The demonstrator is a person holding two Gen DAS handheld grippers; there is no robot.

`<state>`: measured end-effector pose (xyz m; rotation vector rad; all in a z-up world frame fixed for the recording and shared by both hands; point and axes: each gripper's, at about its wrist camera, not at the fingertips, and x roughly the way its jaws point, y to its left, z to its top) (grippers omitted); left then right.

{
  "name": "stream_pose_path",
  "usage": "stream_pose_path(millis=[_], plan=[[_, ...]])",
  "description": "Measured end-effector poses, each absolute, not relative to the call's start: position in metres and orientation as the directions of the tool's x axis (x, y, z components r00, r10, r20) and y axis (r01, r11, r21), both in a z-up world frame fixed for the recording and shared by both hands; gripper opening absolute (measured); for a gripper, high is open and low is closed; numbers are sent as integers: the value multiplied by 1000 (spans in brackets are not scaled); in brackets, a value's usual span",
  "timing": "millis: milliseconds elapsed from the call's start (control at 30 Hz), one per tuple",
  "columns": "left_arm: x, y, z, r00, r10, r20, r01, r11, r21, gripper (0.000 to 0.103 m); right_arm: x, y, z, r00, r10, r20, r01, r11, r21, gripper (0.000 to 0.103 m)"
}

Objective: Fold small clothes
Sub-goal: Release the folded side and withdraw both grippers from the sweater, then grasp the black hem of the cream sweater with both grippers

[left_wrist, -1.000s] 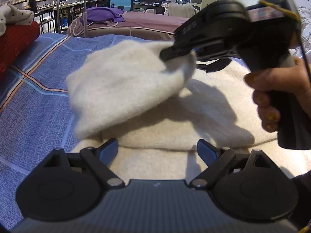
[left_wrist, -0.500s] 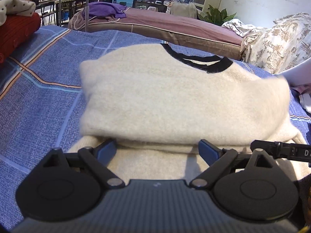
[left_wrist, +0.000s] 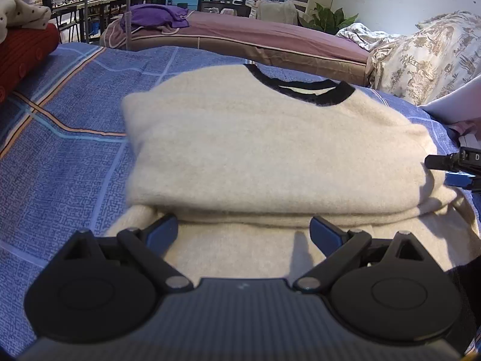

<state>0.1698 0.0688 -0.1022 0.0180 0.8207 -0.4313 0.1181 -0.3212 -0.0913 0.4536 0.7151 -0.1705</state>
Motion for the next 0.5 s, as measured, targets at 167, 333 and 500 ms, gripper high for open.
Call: stream_pose_path(millis=[167,333,500], plan=[[171,70,-99,613,-354,-707,374,918,-135,96,129,-323,-109,726,222,-651,201,837,509,60],[178,80,-97,605,-380,-699,359,914,-186,96,111,-359,-81,836,310,-453,163,648,744,23],[169,83,-96,624,-349,-699,352,924,-148,99,102,-382,-43,864,177,-472,192,750,633,2]])
